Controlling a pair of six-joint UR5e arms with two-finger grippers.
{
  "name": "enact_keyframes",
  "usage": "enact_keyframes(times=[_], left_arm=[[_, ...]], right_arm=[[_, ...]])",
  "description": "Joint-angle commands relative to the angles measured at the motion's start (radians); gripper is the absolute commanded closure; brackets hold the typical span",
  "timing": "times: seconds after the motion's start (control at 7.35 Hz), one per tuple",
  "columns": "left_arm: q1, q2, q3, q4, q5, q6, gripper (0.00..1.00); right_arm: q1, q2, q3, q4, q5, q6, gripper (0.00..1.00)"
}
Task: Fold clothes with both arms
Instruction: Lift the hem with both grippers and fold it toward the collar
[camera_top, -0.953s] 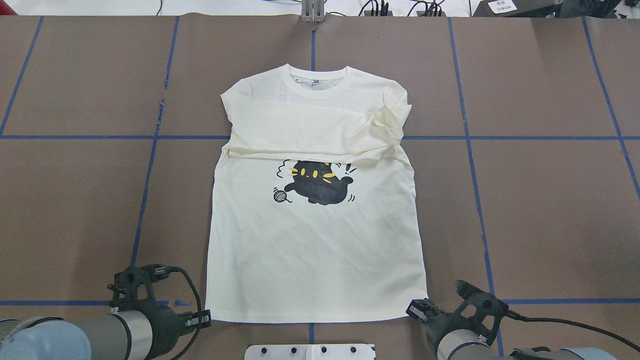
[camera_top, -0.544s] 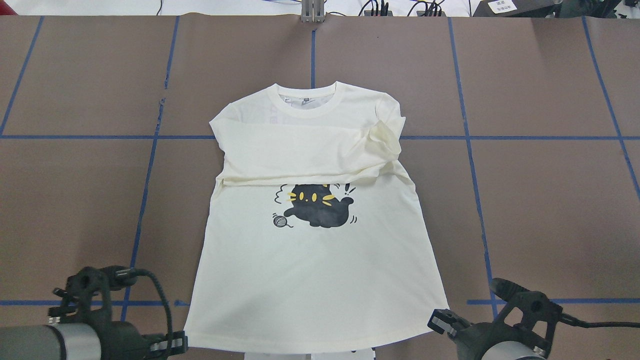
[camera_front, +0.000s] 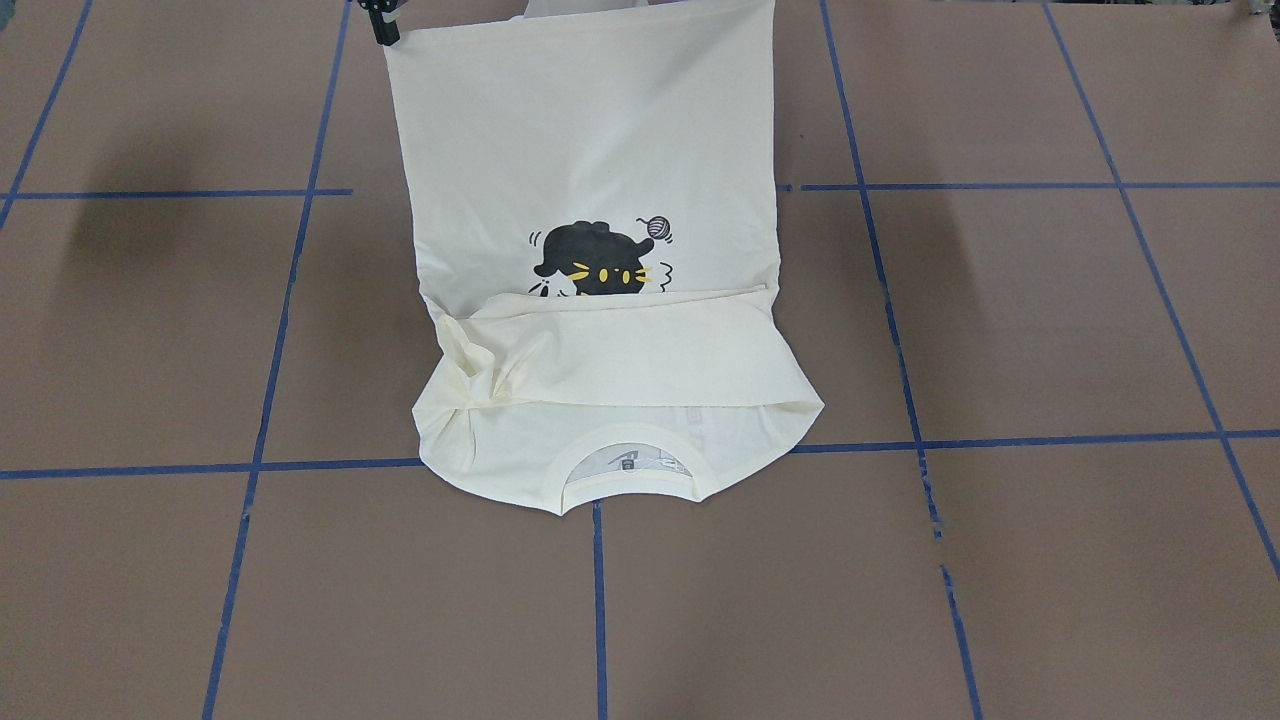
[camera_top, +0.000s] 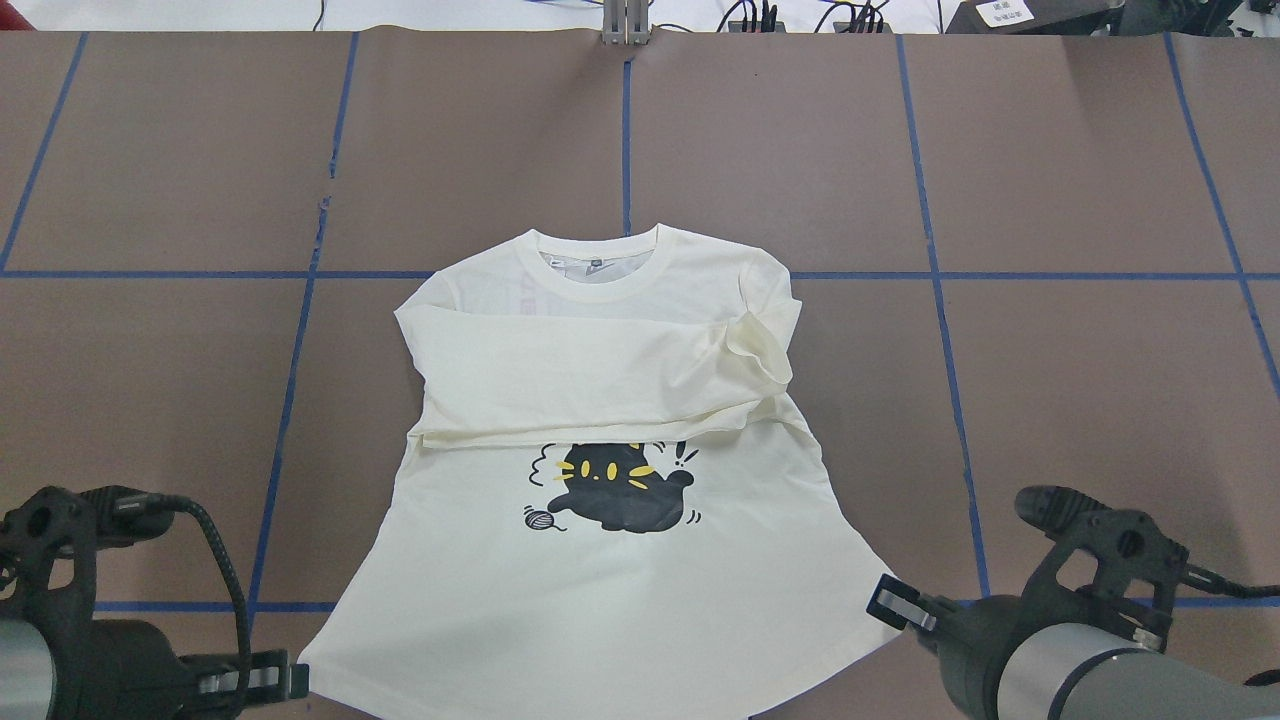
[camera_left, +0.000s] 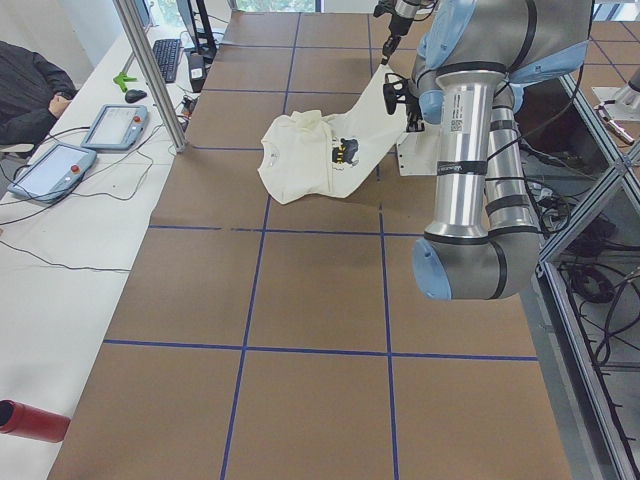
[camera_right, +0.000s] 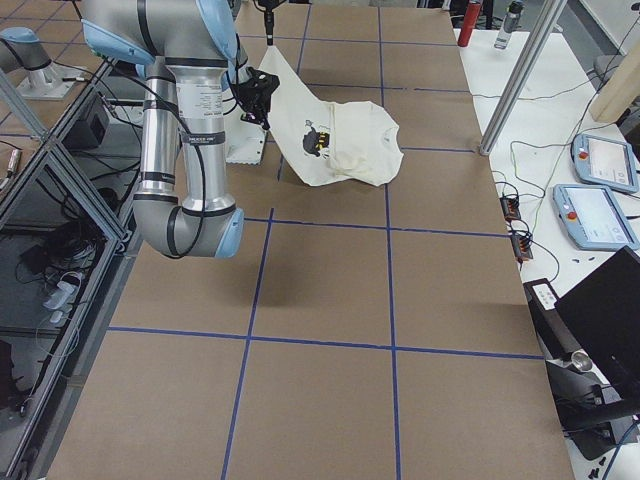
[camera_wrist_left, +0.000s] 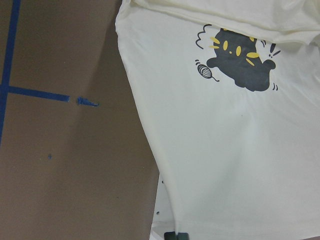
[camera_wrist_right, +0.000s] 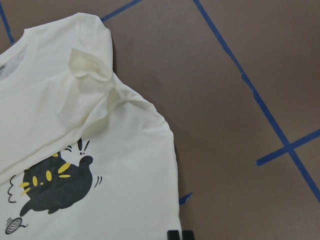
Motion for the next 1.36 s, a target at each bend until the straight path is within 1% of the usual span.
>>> enact_keyframes(times=[0.0, 0.14, 0.27, 0.41, 0.54, 0.68, 0.82, 0.95, 1.09, 1.22], left_arm=[[-0.184, -0.072, 0.094, 0.006, -0.028, 0.2, 1.0], [-0.292, -0.171, 0.2, 0.044, -0.03, 0.293, 1.0], [-0.359, -0.266, 0.295, 0.076, -0.031, 0.328, 1.0], [-0.413, -0.313, 0.367, 0.075, -0.034, 0.384, 1.0], [-0.463, -0.335, 0.426, 0.07, -0.041, 0.444, 1.0], [-0.515, -0.362, 0.484, 0.067, -0.06, 0.495, 1.0], [-0.53, -0.399, 0.579, 0.057, -0.056, 0.514, 1.0], [-0.531, -0.41, 0.672, -0.03, -0.054, 0.517, 1.0], [-0.53, -0.411, 0.787, -0.131, -0.048, 0.517, 1.0], [-0.53, -0.415, 0.913, -0.258, -0.044, 0.515, 1.0]], right_arm=[[0.186, 0.118, -0.094, -0.006, 0.073, -0.136, 1.0], [0.294, 0.177, -0.184, 0.008, 0.131, -0.203, 1.0], [0.388, 0.246, -0.289, 0.04, 0.182, -0.262, 1.0], [0.471, 0.25, -0.388, 0.134, 0.229, -0.302, 1.0], [0.537, 0.25, -0.493, 0.254, 0.262, -0.352, 1.0], [0.58, 0.25, -0.589, 0.354, 0.279, -0.371, 1.0], [0.601, 0.256, -0.681, 0.443, 0.279, -0.385, 1.0], [0.624, 0.264, -0.758, 0.518, 0.279, -0.405, 1.0], [0.642, 0.282, -0.851, 0.56, 0.279, -0.429, 1.0], [0.653, 0.305, -0.942, 0.615, 0.279, -0.44, 1.0]])
